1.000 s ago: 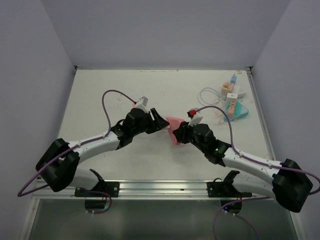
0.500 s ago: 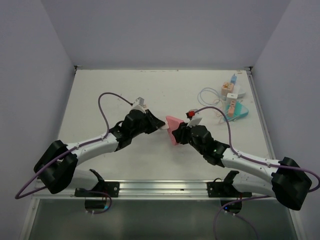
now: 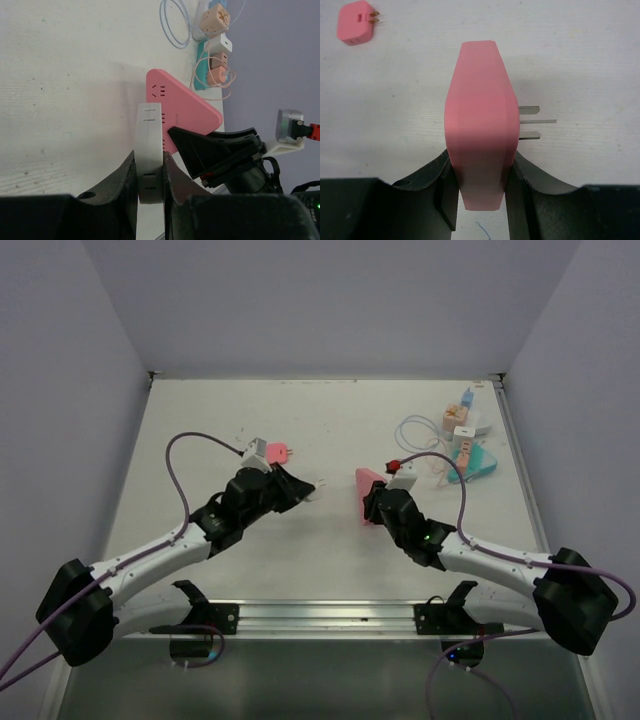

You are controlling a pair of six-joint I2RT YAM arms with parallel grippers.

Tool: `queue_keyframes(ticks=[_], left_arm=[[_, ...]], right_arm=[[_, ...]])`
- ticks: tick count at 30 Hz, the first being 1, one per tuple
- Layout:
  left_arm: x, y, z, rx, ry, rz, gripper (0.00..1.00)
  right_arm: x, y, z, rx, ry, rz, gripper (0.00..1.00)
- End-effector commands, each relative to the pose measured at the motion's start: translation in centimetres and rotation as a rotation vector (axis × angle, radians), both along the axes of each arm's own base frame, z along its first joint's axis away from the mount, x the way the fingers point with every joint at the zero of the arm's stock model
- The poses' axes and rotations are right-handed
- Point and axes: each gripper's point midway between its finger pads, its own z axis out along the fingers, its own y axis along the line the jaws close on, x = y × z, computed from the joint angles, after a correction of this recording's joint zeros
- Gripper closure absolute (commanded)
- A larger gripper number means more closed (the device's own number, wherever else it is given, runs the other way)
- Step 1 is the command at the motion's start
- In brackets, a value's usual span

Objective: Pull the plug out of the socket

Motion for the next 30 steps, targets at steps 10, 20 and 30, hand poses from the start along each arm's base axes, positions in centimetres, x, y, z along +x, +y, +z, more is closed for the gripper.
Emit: queue_keyframes(ticks=[10, 20, 30], left_arm=[[1.6, 7.1, -2.9, 0.11, 0.001, 0.049, 1.0], [8.3, 7.4, -8.2, 0.154, 0.06, -0.004, 0.99], [10.8, 7.5, -11.6, 0.124, 0.107, 0.004, 0.67]], right_arm=[[0.6, 0.2, 2.0, 0.057, -0.08, -0.004, 1.0], [0.0, 1.3, 3.1, 0.091, -0.102, 0.07, 1.0], [-0.1, 2.3, 3.8, 0.11, -0.105, 0.121, 1.0]])
